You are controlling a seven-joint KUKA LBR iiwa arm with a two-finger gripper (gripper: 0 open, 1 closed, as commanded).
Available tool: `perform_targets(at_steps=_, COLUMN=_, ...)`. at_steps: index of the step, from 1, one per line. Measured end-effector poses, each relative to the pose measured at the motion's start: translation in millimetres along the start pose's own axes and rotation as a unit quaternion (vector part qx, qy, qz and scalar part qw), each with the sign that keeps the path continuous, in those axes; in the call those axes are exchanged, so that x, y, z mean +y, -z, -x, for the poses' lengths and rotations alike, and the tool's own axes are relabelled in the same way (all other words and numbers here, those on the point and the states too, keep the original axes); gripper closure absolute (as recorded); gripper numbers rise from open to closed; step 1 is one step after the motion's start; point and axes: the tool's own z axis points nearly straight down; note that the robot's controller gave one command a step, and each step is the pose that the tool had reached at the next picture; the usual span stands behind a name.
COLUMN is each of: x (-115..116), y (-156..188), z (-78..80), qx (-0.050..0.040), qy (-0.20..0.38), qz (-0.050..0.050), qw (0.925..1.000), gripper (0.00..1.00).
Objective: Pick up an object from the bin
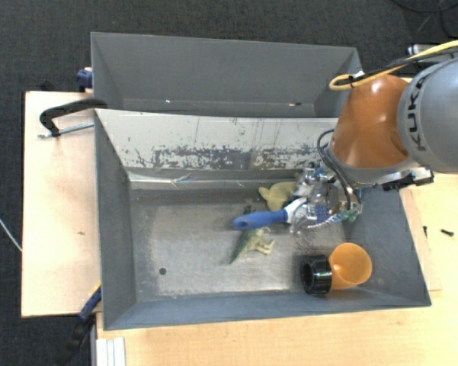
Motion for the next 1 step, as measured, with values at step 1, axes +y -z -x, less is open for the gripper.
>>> perform_targets(at_steps=1, x=1.2, y=76.4, z=3.5, qx=-0.0014, qy=0.001, qz=0.000, qw=1.0000, gripper=1.00)
